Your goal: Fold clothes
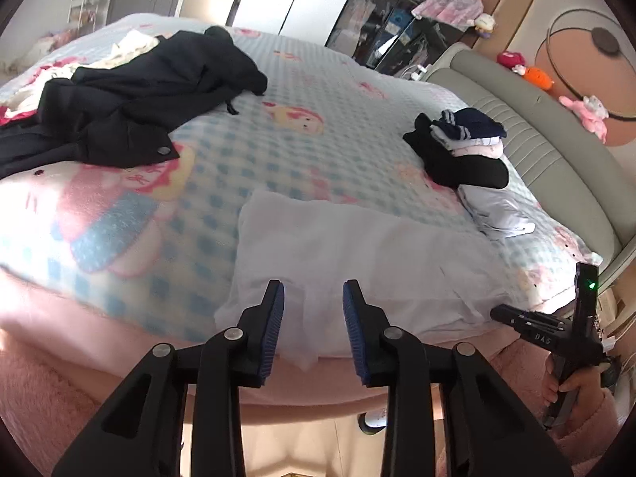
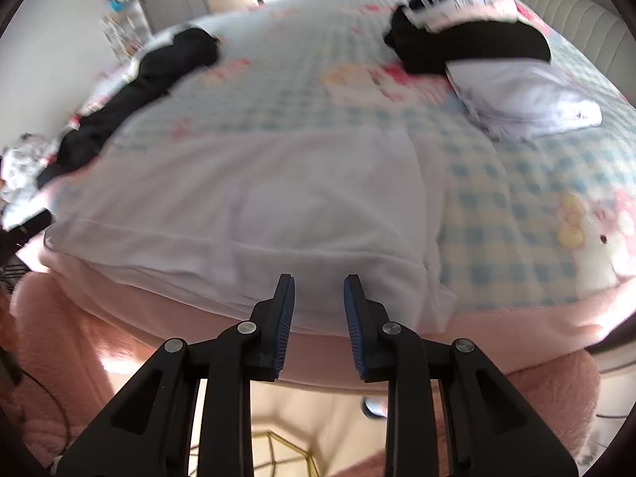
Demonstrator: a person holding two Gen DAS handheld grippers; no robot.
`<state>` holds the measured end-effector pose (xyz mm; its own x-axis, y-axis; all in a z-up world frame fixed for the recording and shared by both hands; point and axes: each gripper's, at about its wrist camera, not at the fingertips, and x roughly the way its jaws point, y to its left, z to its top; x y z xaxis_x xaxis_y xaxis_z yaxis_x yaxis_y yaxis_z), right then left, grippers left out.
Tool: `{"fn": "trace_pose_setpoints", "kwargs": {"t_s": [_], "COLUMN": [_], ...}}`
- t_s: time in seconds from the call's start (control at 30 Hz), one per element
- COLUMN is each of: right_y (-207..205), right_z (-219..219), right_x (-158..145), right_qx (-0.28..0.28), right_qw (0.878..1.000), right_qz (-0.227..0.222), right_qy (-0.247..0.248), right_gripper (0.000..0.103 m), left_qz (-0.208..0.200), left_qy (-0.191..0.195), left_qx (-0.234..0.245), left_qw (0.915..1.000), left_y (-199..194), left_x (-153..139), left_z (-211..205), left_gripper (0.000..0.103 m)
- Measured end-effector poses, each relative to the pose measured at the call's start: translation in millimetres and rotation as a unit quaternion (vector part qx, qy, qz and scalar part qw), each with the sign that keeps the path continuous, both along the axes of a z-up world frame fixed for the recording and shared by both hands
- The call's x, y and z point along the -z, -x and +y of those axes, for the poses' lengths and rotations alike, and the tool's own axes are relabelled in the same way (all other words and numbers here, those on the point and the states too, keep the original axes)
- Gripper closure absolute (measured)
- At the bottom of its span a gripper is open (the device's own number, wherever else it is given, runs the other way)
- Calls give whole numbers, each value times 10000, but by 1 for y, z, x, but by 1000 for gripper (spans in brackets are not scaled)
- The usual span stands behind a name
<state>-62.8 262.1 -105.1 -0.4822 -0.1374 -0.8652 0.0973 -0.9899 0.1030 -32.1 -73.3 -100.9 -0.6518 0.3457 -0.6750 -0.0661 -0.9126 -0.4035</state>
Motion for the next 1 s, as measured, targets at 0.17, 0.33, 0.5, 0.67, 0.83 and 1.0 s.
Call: {"fn": "trace_pose_setpoints", "kwargs": {"t_s": [0.17,0.33,0.5,0.67,0.83,1.0], "right_y": [-1,-4,3,15,5,-2], "right_z": [11,23,13,6,24,32], "right_x": [12,10,-1,10,22,-7], "right_qx": [144,162,111,141,275,192], "right_qw": [9990,9980,9992,9998,9985,9992], "right_qz": [-288,-404,22,-106,-443,-83], "right_qy": [-316,453,373,-111,-164,338], "right_gripper": [78,78,67,67,74,72], "left_qz": [94,-676,-779,-886,-756,4], "left_qy": [-74,401,1202,1940,2135,2091], "left_qx": [-27,-83,-238,-549,-629,-15], "left_qw": [9999,9969,9894,9754,9720,9779], "left_y": [2,9,7,13,9,6], "left_x": [-5,25,35,31,18,-12], "left_z": [-3,10,24,23,21,63], "left_gripper": [71,58,60,63,63,63]}}
